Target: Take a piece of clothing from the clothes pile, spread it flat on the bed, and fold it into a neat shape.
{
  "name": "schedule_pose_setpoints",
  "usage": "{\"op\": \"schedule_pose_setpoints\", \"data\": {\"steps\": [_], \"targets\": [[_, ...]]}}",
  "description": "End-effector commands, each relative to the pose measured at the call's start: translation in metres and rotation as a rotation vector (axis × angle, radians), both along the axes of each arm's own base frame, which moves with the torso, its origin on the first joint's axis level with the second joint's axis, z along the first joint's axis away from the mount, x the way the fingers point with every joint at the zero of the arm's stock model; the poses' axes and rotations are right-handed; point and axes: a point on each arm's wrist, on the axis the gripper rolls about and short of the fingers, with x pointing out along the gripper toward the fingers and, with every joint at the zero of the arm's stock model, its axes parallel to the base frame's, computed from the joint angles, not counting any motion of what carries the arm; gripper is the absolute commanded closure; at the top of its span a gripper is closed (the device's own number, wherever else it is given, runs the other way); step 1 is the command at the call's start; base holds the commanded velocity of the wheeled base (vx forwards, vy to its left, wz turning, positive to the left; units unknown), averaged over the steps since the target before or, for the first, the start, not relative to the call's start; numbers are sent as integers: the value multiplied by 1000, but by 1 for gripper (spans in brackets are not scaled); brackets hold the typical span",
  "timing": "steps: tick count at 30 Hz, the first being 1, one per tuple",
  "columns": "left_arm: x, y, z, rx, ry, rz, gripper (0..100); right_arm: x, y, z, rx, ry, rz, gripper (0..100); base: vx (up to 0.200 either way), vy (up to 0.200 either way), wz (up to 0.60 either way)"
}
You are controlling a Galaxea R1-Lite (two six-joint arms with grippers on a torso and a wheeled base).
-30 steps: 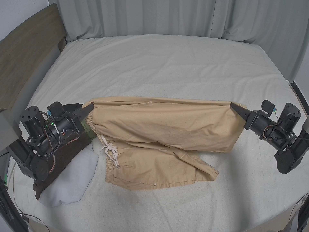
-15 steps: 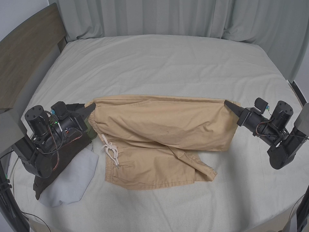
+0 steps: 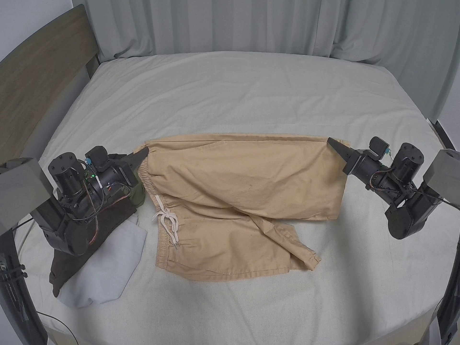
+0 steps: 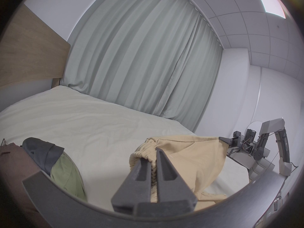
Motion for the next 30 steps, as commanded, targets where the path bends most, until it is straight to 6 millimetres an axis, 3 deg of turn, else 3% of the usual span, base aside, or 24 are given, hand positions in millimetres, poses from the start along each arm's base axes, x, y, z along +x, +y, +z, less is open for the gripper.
{"op": "schedule_pose_setpoints", "data": {"steps": [1,30], "targets": [[12,-1,-6,-12,-1,18,100,19,2,-14,5,1,-24,100,0,0,0],[66,-27,-34,-123,-18,91,100,85,11,-37,19,-82,-23,100,0,0,0]]}}
